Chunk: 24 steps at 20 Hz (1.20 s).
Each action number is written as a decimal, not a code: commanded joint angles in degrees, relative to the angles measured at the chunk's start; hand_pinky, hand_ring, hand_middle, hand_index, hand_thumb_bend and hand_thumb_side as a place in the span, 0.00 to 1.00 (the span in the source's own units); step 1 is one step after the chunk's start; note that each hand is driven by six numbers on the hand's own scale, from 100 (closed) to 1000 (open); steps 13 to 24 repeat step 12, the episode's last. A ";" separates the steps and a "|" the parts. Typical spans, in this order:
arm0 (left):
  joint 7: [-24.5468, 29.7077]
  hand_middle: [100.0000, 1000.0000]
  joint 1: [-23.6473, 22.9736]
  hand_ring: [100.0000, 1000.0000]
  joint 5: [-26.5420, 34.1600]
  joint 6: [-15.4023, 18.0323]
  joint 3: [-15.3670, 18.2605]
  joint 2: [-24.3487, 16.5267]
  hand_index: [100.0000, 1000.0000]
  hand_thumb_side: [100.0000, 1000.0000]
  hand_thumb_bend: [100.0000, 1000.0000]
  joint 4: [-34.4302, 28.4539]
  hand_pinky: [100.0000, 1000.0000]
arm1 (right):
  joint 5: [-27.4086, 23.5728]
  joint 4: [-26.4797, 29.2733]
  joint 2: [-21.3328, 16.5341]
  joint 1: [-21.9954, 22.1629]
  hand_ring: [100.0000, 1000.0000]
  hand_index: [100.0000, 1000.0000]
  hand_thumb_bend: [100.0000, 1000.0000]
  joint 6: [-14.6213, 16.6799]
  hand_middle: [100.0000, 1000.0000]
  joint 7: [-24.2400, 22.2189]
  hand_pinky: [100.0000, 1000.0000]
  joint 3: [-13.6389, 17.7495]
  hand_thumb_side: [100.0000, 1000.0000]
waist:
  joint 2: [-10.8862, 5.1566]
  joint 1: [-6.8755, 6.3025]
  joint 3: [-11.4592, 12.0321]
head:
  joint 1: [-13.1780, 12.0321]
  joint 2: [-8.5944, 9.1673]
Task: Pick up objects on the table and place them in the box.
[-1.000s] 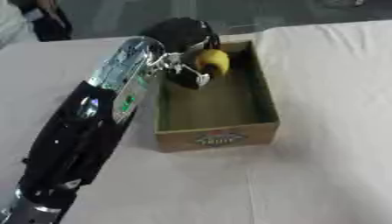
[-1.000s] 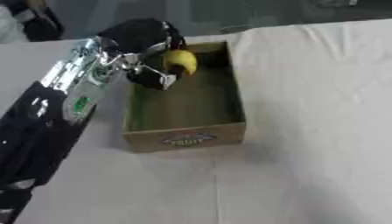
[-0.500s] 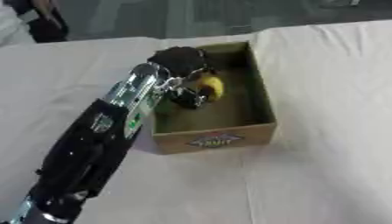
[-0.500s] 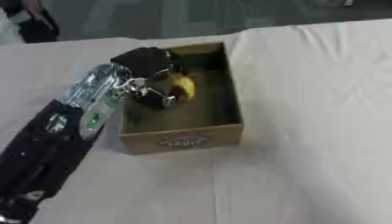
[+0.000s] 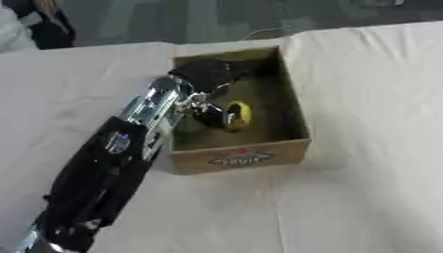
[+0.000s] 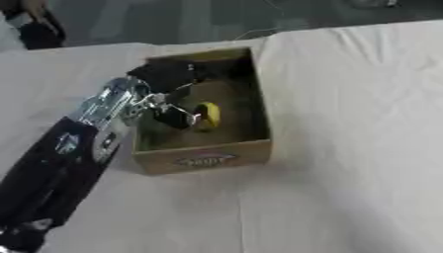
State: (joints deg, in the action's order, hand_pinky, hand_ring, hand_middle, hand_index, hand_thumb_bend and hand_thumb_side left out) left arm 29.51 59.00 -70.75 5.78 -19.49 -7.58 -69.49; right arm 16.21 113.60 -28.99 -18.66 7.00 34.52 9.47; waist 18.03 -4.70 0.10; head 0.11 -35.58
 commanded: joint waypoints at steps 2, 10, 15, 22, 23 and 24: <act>0.06 0.89 0.76 0.93 -0.58 -0.48 0.80 -0.73 1.00 0.46 0.17 -1.50 0.82 | -0.23 0.99 -1.11 -0.43 0.70 0.83 0.00 -0.01 0.70 0.07 0.70 0.37 0.84 | -1.08 0.41 -0.02 | -0.06 0.74; -6.45 0.76 -1.02 0.83 2.53 -5.32 3.62 -3.85 0.93 0.50 0.00 -15.67 0.70 | -0.02 0.99 -1.32 0.08 0.70 0.83 0.00 -0.13 0.70 0.51 0.70 0.73 0.84 | -1.32 0.50 0.83 | 1.01 0.33; -8.54 0.72 -2.06 0.78 5.39 -7.84 4.88 -5.02 0.89 0.55 0.00 -20.72 0.64 | 0.07 0.99 -1.38 0.23 0.70 0.83 0.00 -0.18 0.70 0.66 0.70 0.85 0.84 | -1.39 0.51 1.17 | 1.53 0.14; -8.54 0.72 -2.06 0.78 5.39 -7.84 4.88 -5.02 0.89 0.55 0.00 -20.72 0.64 | 0.07 0.99 -1.38 0.23 0.70 0.83 0.00 -0.18 0.70 0.66 0.70 0.85 0.84 | -1.39 0.51 1.17 | 1.53 0.14; -8.54 0.72 -2.06 0.78 5.39 -7.84 4.88 -5.02 0.89 0.55 0.00 -20.72 0.64 | 0.07 0.99 -1.38 0.23 0.70 0.83 0.00 -0.18 0.70 0.66 0.70 0.85 0.84 | -1.39 0.51 1.17 | 1.53 0.14; -8.54 0.72 -2.06 0.78 5.39 -7.84 4.88 -5.02 0.89 0.55 0.00 -20.72 0.64 | 0.07 0.99 -1.38 0.23 0.70 0.83 0.00 -0.18 0.70 0.66 0.70 0.85 0.84 | -1.39 0.51 1.17 | 1.53 0.14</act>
